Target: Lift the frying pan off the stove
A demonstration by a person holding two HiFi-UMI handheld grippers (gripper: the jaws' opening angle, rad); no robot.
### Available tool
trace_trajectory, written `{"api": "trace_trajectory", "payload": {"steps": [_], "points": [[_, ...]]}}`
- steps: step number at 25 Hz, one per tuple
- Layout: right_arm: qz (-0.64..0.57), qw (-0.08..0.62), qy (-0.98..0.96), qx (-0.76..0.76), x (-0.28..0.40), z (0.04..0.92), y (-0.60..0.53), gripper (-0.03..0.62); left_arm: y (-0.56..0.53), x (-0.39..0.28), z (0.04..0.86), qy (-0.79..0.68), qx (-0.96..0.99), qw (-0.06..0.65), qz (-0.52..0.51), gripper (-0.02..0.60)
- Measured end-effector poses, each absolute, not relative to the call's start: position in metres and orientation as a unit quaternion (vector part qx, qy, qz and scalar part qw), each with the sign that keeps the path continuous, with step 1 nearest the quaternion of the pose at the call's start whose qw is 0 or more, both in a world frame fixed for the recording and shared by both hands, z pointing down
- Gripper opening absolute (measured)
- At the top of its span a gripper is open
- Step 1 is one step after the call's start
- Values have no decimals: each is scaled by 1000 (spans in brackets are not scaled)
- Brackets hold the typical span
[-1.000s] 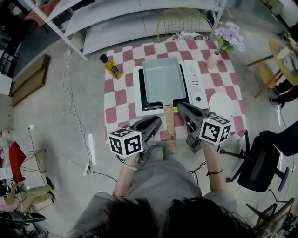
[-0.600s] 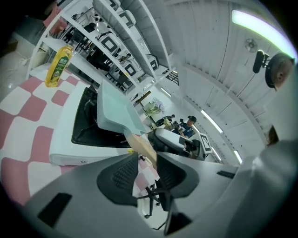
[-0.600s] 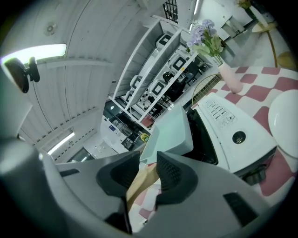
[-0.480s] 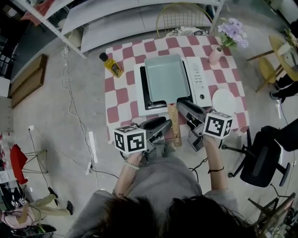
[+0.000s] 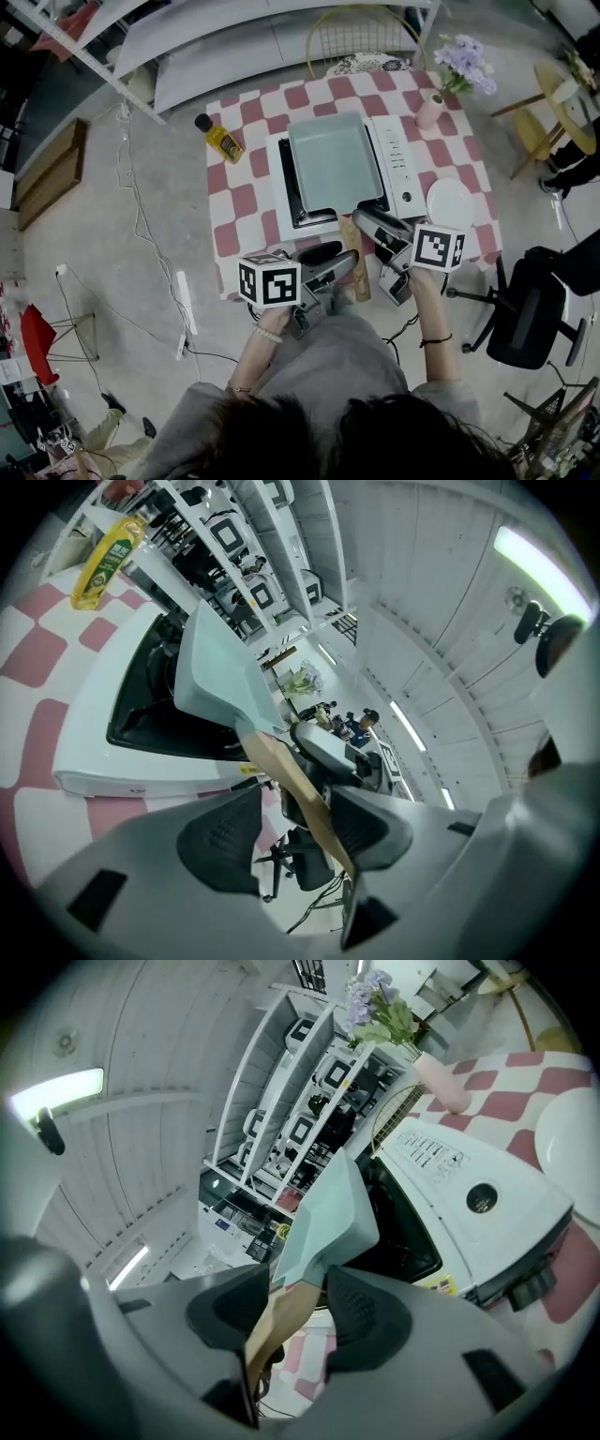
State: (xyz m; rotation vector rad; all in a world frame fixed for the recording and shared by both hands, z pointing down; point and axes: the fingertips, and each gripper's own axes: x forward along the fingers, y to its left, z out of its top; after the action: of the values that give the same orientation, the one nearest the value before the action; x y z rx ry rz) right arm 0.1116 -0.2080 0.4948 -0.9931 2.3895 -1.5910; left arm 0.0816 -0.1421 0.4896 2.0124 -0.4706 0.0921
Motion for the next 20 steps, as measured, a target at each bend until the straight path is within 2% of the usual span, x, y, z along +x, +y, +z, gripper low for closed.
{"api": "trace_trajectory", "payload": {"steps": [9, 20], "points": [[-561, 93, 783, -254, 85, 489, -214, 232, -140, 90, 492, -156, 835, 525, 42, 238], [-568, 98, 783, -232, 75, 492, -215, 239, -139, 93, 497, -115, 828, 548, 44, 268]]}}
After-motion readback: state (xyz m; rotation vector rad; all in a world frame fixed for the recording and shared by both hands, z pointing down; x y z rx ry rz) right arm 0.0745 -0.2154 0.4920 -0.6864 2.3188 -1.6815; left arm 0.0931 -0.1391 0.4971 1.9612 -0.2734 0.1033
